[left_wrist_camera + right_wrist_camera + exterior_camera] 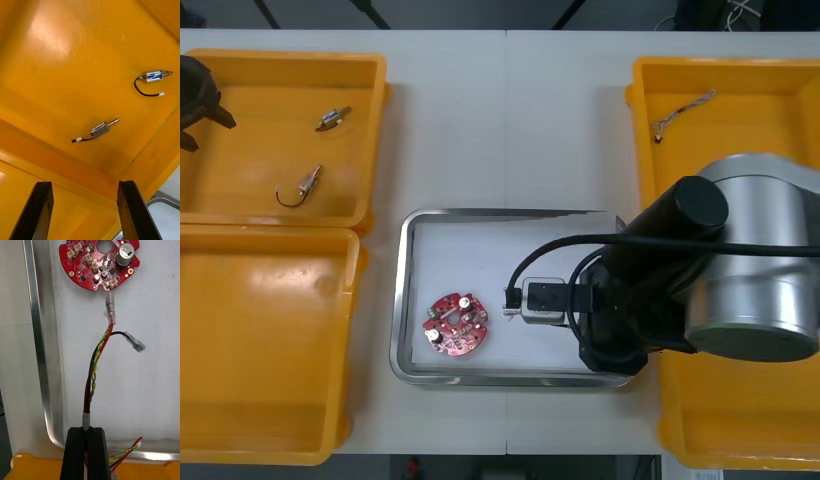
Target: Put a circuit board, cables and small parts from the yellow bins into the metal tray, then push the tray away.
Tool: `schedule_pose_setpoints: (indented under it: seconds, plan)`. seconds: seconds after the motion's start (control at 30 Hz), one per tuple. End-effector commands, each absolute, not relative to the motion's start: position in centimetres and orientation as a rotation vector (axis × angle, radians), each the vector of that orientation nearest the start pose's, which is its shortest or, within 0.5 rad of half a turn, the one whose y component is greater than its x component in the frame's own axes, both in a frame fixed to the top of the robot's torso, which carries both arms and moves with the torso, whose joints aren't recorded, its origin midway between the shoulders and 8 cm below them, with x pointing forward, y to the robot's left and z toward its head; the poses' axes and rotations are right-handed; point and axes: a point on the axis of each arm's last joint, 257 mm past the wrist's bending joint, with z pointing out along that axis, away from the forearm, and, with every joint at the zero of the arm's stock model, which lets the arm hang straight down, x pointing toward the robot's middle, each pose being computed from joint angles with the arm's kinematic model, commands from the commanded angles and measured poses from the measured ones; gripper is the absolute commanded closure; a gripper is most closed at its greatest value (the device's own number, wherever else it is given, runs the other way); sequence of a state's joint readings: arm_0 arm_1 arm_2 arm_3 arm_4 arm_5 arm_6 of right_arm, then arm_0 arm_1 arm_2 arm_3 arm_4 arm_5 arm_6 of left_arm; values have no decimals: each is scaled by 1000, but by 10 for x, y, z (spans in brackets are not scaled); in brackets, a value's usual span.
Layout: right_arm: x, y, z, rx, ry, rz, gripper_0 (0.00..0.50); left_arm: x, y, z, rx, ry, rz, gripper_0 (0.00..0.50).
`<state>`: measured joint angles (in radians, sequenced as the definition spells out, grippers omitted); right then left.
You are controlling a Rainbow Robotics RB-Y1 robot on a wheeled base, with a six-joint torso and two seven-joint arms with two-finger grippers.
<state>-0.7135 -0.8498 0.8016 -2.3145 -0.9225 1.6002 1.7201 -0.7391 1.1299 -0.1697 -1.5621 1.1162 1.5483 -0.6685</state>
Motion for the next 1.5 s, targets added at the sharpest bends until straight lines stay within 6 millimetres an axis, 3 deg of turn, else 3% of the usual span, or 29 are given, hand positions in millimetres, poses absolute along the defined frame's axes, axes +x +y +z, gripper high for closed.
schedule_pose_setpoints:
  seconds: [0.03, 0.5, 0.67, 0.83, 1.0, 1.07, 1.1, 1.13, 1.23, 1.5]
  plan:
    - [341, -100, -240, -1893, 2020, -140, 500, 531, 396, -27, -569, 2422, -219, 0]
    - [353, -97, -284, -1899, 2006, -147, 500, 573, 334, -23, -364, 2331, -270, 0]
    - [355, -95, -296, -1903, 2003, -150, 500, 583, 331, -25, -385, 2333, -269, 0]
    - [355, -90, -307, -1908, 2013, -141, 500, 585, 341, -29, -403, 2330, -231, 0]
    - [356, -87, -308, -1906, 2010, -140, 500, 586, 345, -30, -415, 2327, -214, 0]
    - [356, -87, -308, -1906, 2010, -140, 443, 587, 346, -31, -428, 2325, -217, 0]
    - [356, -87, -308, -1909, 2004, -144, 356, 589, 345, -30, -436, 2317, -224, 0]
    - [356, -86, -308, -1904, 2007, -142, 220, 592, 342, -31, -444, 2313, -236, 0]
    - [360, -81, -306, -1885, 1986, -125, 14, 600, 338, -32, -513, 2298, -277, 0]
    - [360, -77, -298, -1872, 1958, -105, 0, 621, 331, -28, -742, 2230, -352, 0]
